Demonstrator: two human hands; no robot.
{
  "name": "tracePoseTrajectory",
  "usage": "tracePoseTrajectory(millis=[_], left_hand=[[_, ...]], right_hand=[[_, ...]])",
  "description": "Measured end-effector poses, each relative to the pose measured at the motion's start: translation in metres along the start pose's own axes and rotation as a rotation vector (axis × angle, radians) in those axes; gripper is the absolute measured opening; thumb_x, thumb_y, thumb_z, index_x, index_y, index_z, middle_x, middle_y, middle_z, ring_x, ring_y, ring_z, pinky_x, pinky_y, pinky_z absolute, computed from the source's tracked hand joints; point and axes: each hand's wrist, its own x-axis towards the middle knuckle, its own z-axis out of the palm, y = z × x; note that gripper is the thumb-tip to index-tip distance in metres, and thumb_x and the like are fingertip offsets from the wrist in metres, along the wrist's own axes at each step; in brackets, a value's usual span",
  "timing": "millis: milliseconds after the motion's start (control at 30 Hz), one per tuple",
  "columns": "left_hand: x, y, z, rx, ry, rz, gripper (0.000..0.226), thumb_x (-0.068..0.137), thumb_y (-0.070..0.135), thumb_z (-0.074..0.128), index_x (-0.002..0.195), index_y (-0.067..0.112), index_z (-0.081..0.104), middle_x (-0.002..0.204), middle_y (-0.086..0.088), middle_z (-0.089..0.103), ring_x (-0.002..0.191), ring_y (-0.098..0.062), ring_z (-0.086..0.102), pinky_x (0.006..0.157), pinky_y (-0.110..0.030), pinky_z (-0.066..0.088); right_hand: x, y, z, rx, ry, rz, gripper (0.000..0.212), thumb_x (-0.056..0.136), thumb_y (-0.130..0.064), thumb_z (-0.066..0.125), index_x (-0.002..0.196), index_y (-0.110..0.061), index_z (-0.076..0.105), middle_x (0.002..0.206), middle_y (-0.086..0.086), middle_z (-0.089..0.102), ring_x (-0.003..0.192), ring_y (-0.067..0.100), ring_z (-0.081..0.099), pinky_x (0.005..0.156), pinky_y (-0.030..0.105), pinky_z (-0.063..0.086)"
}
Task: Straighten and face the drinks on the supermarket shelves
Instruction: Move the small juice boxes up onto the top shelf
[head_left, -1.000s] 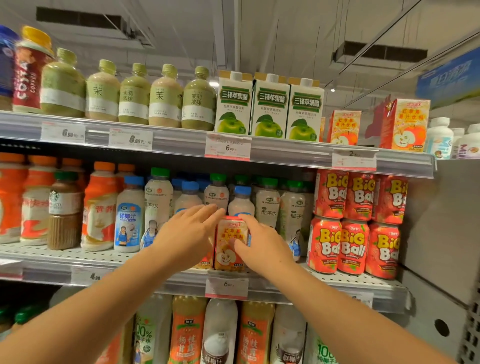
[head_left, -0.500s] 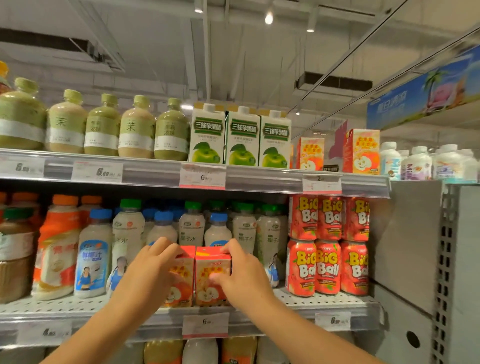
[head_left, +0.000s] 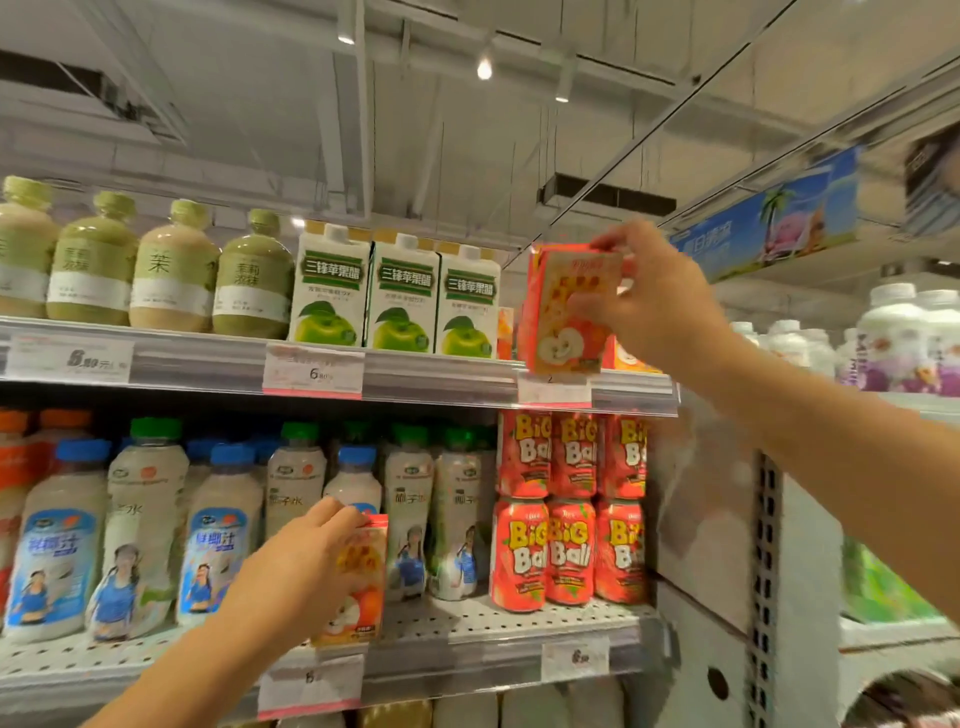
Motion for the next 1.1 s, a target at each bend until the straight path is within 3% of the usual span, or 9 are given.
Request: tracePoseTrajectory(millis=[200,333,467,567,700,800,833,933,1100], left_hand=[[-0.004,0.011,0.003,0.108,-0.039,-0.034,0.052,0.082,0.035,0.070,0.120,0.032,0.035,0.113,0.015,0.035,0.079,-0.011,0.053,0.061,-0.026,0.048],[-0.003,0.012,0.006,0.119,-0.031,-0.064,0.051,0.083,0.034,0.070,0.119,0.031,0.034,0.113,0.014,0.034,0.073,-0.010,0.050,0.057,-0.023,0.045],[-0.002,0.010,0.010,0.083,-0.033,-0.079,0.047,0.083,0.032,0.069,0.116,0.033,0.035,0.107,0.018,0.030,0.066,-0.006,0.050,0.048,-0.018,0.035],[-0.002,0.008,0.011,0.058,-0.025,-0.080,0.047,0.083,0.031,0.069,0.116,0.034,0.036,0.108,0.019,0.029,0.065,-0.004,0.050,0.049,-0.016,0.037],[-0.001,0.007,0.012,0.030,-0.026,-0.072,0.050,0.083,0.033,0.070,0.117,0.035,0.035,0.106,0.021,0.026,0.068,-0.004,0.051,0.051,-0.016,0.040],[-0.001,0.006,0.012,0.032,-0.034,-0.077,0.046,0.082,0.034,0.070,0.111,0.036,0.034,0.104,0.020,0.026,0.067,-0.004,0.051,0.050,-0.016,0.040],[0.000,0.006,0.012,0.035,-0.038,-0.073,0.045,0.082,0.033,0.071,0.109,0.035,0.035,0.103,0.019,0.027,0.066,-0.004,0.051,0.050,-0.017,0.040],[0.001,0.005,0.011,0.036,-0.049,-0.065,0.043,0.082,0.030,0.072,0.103,0.035,0.035,0.099,0.017,0.027,0.062,-0.003,0.050,0.046,-0.016,0.034],[0.000,0.007,0.009,0.045,-0.053,-0.065,0.043,0.083,0.032,0.070,0.110,0.035,0.037,0.101,0.018,0.026,0.062,-0.003,0.049,0.046,-0.016,0.033]], right_hand=[[0.062,0.034,0.014,-0.086,0.014,0.185,0.042,0.088,-0.021,0.070,0.122,-0.023,0.047,0.119,0.004,0.060,0.093,0.018,0.060,0.058,0.024,0.051],[0.073,0.053,0.046,-0.048,-0.050,0.258,0.041,0.088,-0.020,0.070,0.123,-0.021,0.048,0.120,0.006,0.060,0.093,0.019,0.061,0.067,0.031,0.057],[0.081,0.067,0.064,-0.126,-0.096,0.269,0.043,0.091,-0.026,0.066,0.129,-0.022,0.047,0.116,0.004,0.063,0.086,0.018,0.060,0.063,0.030,0.053],[0.084,0.071,0.069,-0.181,-0.125,0.279,0.045,0.093,-0.023,0.064,0.133,-0.020,0.044,0.120,0.009,0.062,0.096,0.024,0.063,0.074,0.037,0.057],[0.085,0.068,0.074,-0.239,-0.149,0.234,0.055,0.091,-0.018,0.062,0.141,-0.019,0.039,0.130,0.011,0.055,0.098,0.024,0.056,0.064,0.031,0.051],[0.080,0.062,0.081,-0.413,-0.144,0.078,0.073,0.085,-0.037,0.066,0.147,-0.022,0.033,0.153,0.012,0.029,0.136,0.036,0.032,0.104,0.047,0.039],[0.076,0.060,0.083,-0.494,-0.130,0.002,0.075,0.084,-0.043,0.067,0.147,-0.022,0.033,0.154,0.011,0.028,0.139,0.035,0.027,0.108,0.049,0.033],[0.071,0.059,0.090,-0.640,-0.072,-0.138,0.070,0.084,-0.041,0.066,0.143,-0.017,0.037,0.143,0.008,0.045,0.132,0.030,0.037,0.105,0.045,0.034],[0.073,0.068,0.086,-0.773,-0.037,-0.138,0.065,0.083,-0.046,0.066,0.137,-0.018,0.044,0.135,0.006,0.053,0.127,0.029,0.044,0.106,0.046,0.027]])
